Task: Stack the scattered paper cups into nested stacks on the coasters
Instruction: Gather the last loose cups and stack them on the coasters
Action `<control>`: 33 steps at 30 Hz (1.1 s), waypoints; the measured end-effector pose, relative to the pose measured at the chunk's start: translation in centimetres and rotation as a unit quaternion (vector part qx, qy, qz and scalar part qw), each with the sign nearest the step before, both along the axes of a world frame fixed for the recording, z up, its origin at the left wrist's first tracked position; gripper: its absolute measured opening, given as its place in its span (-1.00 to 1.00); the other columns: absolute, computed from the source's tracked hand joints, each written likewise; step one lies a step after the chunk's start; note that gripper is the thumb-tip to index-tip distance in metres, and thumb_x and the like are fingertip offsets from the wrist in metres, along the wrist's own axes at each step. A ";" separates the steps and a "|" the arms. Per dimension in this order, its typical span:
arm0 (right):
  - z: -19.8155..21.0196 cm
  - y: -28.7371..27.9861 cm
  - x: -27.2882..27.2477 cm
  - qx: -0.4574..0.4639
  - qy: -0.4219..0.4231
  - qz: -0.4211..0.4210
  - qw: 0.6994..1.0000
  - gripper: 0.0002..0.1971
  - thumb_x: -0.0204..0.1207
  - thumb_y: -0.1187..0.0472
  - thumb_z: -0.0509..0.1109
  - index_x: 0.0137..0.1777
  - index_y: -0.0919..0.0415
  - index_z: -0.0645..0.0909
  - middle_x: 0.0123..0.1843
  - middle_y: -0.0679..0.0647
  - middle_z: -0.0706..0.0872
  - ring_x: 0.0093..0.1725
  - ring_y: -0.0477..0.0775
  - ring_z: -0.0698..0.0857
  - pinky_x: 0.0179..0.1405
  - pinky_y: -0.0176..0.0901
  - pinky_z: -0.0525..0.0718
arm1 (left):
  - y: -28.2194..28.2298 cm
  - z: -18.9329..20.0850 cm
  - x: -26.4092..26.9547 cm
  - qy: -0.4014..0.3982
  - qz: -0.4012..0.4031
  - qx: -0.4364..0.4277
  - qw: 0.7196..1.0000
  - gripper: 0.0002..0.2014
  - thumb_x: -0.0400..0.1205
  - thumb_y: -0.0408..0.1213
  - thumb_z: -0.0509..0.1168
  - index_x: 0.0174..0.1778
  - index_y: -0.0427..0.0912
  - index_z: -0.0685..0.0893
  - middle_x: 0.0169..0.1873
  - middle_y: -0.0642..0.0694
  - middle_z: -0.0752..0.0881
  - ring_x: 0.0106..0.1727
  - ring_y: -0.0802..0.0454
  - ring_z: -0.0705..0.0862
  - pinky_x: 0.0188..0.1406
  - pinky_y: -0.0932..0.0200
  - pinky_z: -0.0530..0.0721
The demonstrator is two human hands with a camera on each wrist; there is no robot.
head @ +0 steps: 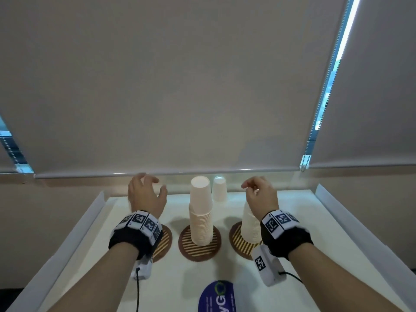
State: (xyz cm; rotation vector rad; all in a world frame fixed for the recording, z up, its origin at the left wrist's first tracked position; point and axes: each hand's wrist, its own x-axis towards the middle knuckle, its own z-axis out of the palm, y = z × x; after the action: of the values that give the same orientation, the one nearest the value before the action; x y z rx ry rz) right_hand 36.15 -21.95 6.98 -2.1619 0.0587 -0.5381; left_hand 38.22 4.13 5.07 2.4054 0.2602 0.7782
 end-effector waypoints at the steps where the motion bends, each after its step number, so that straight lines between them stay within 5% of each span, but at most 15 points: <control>1: 0.0 0.7 0.2 -0.019 0.016 0.020 0.999 -0.80 0.53 0.41 0.24 -0.15 0.17 0.66 -0.04 0.03 0.61 -0.10 -0.06 0.55 -0.11 -0.39 0.45 | -1.0 0.4 0.2 -0.027 -0.032 0.005 0.999 -0.80 0.57 -0.28 0.36 0.04 -0.29 0.66 0.32 -0.26 0.50 0.42 -0.20 0.39 0.41 -0.01 0.35; 5: -1.1 3.5 2.2 -0.086 0.153 0.056 0.983 -0.72 0.58 0.35 0.18 0.06 0.09 0.70 0.20 0.01 0.65 -0.08 -0.04 0.58 -0.07 -0.27 0.50 | -4.2 1.4 1.0 -0.036 -0.112 -0.072 0.990 -0.83 0.64 -0.29 0.26 0.00 -0.32 0.67 0.07 -0.23 0.65 0.16 -0.12 0.58 0.12 0.26 0.38; 7: -1.7 4.8 3.6 -0.071 0.209 0.061 0.974 -0.65 0.58 0.43 0.16 0.23 0.17 0.66 0.31 0.12 0.63 0.02 0.05 0.63 -0.02 -0.24 0.55 | -4.9 1.4 1.2 -0.017 -0.112 -0.181 0.977 -0.73 0.69 -0.12 0.19 0.01 -0.26 0.66 0.01 -0.16 0.69 0.06 -0.04 0.60 0.10 0.20 0.46; 10: -1.9 5.8 6.2 -0.110 0.245 0.061 0.961 -0.62 0.59 0.43 0.20 0.38 0.25 0.56 0.40 0.20 0.59 0.35 0.16 0.60 0.32 -0.16 0.56 | -5.6 0.7 1.0 -0.009 -0.174 -0.309 0.935 -0.70 0.64 0.07 0.19 0.07 -0.08 0.59 0.03 0.02 0.67 0.13 0.04 0.62 0.20 0.07 0.57; 13: -2.2 5.6 9.0 -0.133 0.257 0.065 0.955 -0.59 0.62 0.41 0.17 0.47 0.31 0.46 0.49 0.23 0.51 0.46 0.17 0.50 0.43 -0.18 0.44 | -5.8 -0.6 1.3 0.012 -0.267 -0.288 0.920 -0.54 0.45 -0.02 0.44 0.23 0.00 0.49 0.12 0.11 0.61 0.17 0.11 0.62 0.20 0.13 0.60; 16: -3.3 5.7 11.7 -0.157 0.268 0.048 0.949 -0.61 0.61 0.43 0.18 0.44 0.39 0.47 0.46 0.30 0.51 0.45 0.24 0.51 0.43 -0.12 0.45 | -5.2 -2.3 2.7 0.029 -0.314 -0.223 0.922 -0.48 0.35 -0.16 0.57 0.18 0.08 0.53 0.12 0.20 0.63 0.16 0.12 0.64 0.18 0.05 0.66; 20: -5.3 6.3 14.7 -0.167 0.283 0.041 0.944 -0.56 0.56 0.33 0.29 0.45 0.34 0.46 0.45 0.28 0.51 0.44 0.28 0.50 0.43 0.02 0.49 | -4.5 -3.4 4.0 -0.003 -0.326 -0.198 0.924 -0.54 0.30 -0.17 0.58 -0.01 0.26 0.54 0.09 0.24 0.65 0.08 0.11 0.66 0.13 0.02 0.69; 24: -9.1 7.2 19.2 -0.256 0.292 0.050 0.920 -0.76 0.47 0.24 0.29 0.12 0.19 0.61 0.28 0.15 0.63 0.25 0.21 0.66 0.22 -0.03 0.62 | -4.8 -4.0 4.7 -0.043 -0.348 -0.171 0.921 -0.59 0.21 0.09 0.43 -0.05 0.34 0.48 0.04 0.31 0.62 -0.02 0.29 0.61 -0.01 0.25 0.67; 29: -11.1 7.0 20.0 -0.310 0.263 0.036 0.913 -0.60 0.54 0.28 0.26 0.38 0.20 0.41 0.42 0.15 0.40 0.36 0.30 0.48 0.25 0.09 0.50 | -4.6 -4.8 5.6 -0.064 -0.354 -0.169 0.918 -0.61 0.23 0.10 0.41 -0.07 0.35 0.48 0.04 0.28 0.62 -0.04 0.27 0.61 -0.06 0.31 0.66; 33: -11.4 6.9 19.8 -0.280 0.218 0.024 0.935 -0.66 0.60 0.36 0.15 0.37 0.29 0.36 0.41 0.22 0.36 0.31 0.33 0.47 0.11 0.03 0.48 | -4.7 -5.3 5.6 -0.072 -0.356 -0.178 0.914 -0.59 0.22 0.09 0.42 -0.05 0.34 0.47 -0.01 0.37 0.63 -0.06 0.29 0.62 -0.12 0.38 0.65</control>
State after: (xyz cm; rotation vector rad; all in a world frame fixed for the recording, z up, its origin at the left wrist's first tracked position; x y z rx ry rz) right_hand 55.96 -15.06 -4.47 -2.8012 0.1043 -0.0236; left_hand 43.85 -0.60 -0.23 1.8707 -0.4791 0.4986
